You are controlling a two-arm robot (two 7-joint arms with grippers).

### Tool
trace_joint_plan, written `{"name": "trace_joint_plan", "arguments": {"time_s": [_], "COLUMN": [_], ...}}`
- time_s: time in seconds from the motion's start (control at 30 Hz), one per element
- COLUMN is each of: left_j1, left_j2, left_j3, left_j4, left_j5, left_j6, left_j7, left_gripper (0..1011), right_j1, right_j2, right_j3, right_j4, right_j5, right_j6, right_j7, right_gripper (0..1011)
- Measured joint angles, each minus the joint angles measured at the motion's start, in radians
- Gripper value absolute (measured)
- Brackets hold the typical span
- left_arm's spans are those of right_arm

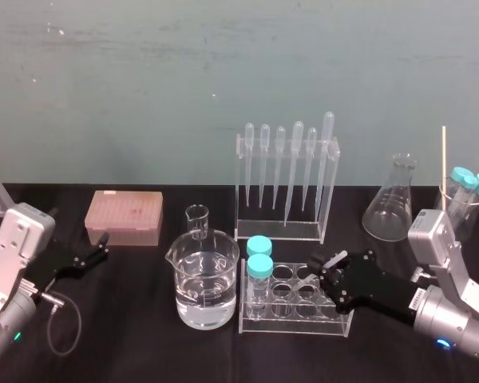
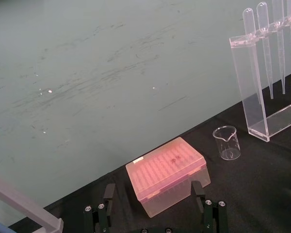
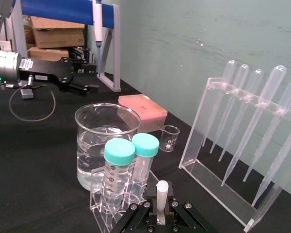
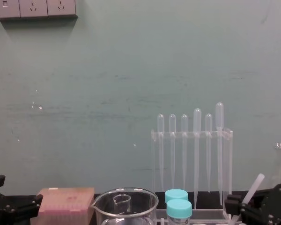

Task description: Pick up the stirring rod with one hand, then place it down.

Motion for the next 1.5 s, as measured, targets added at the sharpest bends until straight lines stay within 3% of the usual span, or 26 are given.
{"name": "trace_joint_plan", "arguments": {"time_s": [0.53,0.9,1.0,1.4,1.5], "left_j1": [0.0,0.0,0.0,0.0,0.0], "left_j2": [0.0,0.0,0.0,0.0,0.0], "left_j3": [0.0,0.0,0.0,0.0,0.0], "left_j4": [0.0,0.0,0.0,0.0,0.0], "left_j5": [0.0,0.0,0.0,0.0,0.0], "left_j6": [0.0,0.0,0.0,0.0,0.0], "left_j7": [0.0,0.0,0.0,0.0,0.0], "left_gripper": [1000,1000,1000,1000,1000], "right_j1": [0.012,0.016,0.014,0.047,0.058], "right_j2": [0.002,0.066,0.09,0.154,0.164], "right_j3": [0.028,0.047,0.059,0.138,0.142], "right_j4": [-0.023,-0.141,-0.176,-0.261,-0.268], "right_j5": [-0.022,-0.004,0.024,0.279,0.305], "right_j6": [0.006,0.07,0.111,0.318,0.344], "right_j7": [0.007,0.042,0.051,0.123,0.128], "right_gripper": [78,78,78,78,78]}}
